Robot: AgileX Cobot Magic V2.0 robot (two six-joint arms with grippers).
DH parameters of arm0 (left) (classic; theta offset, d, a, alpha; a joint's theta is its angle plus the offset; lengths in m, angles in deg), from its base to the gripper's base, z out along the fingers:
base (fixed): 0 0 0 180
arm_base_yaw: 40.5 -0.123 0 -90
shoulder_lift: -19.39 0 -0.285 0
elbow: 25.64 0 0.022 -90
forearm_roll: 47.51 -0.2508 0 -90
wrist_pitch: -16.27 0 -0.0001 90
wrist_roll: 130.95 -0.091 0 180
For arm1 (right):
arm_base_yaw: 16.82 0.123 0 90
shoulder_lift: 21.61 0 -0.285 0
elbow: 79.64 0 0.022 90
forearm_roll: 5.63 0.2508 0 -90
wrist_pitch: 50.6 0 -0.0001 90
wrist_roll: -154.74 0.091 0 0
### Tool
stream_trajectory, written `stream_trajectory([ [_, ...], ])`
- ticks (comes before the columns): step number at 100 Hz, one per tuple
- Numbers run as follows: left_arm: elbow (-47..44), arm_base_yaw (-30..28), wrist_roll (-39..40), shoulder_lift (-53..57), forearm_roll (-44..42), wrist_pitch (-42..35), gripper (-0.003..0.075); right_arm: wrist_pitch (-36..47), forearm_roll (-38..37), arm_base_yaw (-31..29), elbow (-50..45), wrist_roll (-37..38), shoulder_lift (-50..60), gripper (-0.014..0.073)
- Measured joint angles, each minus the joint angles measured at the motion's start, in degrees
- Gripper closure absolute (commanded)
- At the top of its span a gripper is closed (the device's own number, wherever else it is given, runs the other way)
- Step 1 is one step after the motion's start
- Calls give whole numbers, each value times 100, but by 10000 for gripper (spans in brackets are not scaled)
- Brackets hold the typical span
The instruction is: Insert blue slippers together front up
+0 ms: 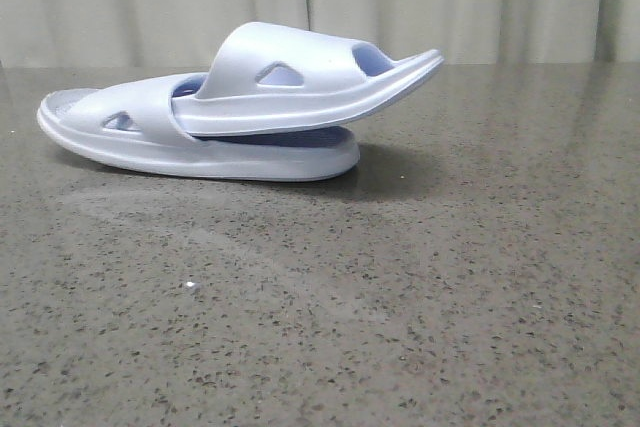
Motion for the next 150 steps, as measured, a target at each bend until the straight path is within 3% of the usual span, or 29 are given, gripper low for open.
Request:
stream_trajectory([
  [6, 0, 0, 0, 0, 0, 0, 705, 298, -519, 0, 0, 121, 144, 675],
  [12, 0, 0, 0, 0, 0, 0, 705, 582, -1560, -42, -41, 648, 289, 675],
  [32, 0, 0, 0, 0, 0, -12, 705, 890, -5565, -859, -436, 3578, 1058, 675],
  [39, 0, 0, 0, 0, 0, -12, 705, 864, -6548, -1286, -605, 4335, 1404, 675],
  [49, 0, 0, 0, 0, 0, -12, 705, 828, -7385, -1908, -867, 5058, 1828, 675],
  [70, 0, 0, 0, 0, 0, -12, 705, 588, -7750, -2680, -925, 5575, 2418, 675],
  [101, 0, 0, 0, 0, 0, -12, 705, -654, -7773, -2721, -925, 5706, 2743, 675],
  [150, 0, 0, 0, 0, 0, -12, 705, -808, -7773, -2721, -925, 5715, 2743, 675],
])
